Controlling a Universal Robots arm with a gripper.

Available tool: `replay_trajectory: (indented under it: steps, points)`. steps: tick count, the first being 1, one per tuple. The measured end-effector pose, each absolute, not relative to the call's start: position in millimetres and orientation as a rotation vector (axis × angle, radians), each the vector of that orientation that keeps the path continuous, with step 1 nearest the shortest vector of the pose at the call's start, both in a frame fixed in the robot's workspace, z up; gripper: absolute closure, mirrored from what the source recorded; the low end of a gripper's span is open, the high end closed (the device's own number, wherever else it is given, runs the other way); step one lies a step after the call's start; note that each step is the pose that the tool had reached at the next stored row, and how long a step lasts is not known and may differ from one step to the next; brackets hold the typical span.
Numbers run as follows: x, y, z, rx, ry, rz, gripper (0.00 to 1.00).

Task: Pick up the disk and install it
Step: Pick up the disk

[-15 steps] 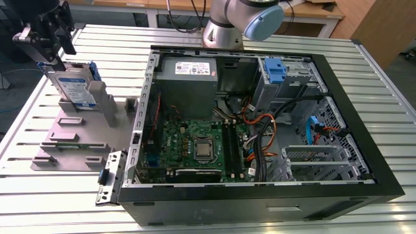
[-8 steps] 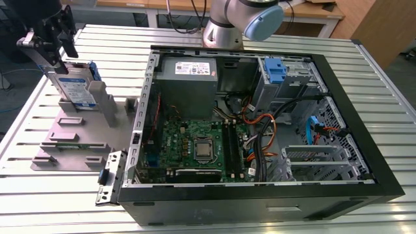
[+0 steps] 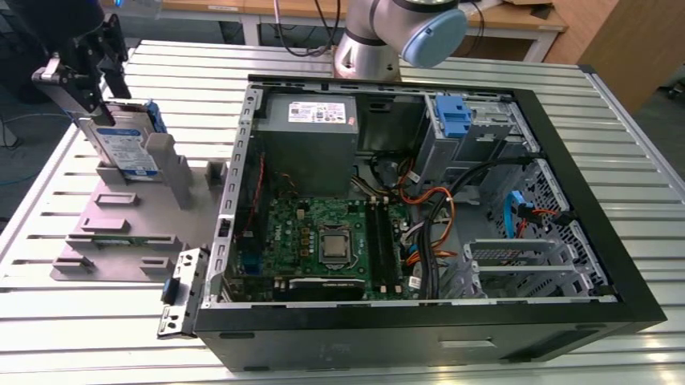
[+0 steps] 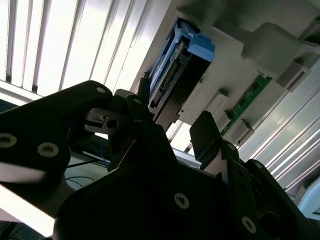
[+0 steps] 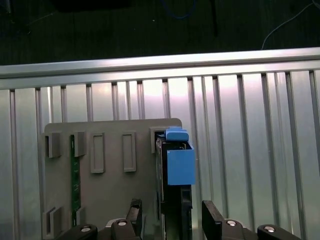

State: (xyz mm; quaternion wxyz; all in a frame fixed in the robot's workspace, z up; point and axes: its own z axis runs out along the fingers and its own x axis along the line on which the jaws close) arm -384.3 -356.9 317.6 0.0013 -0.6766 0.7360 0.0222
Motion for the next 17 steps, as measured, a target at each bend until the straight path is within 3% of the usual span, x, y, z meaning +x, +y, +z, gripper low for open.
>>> replay_trajectory:
  steps: [17]
  points:
    - [-385.1, -356.9, 301.5, -2.124, 2.308, 0.067, 0.41]
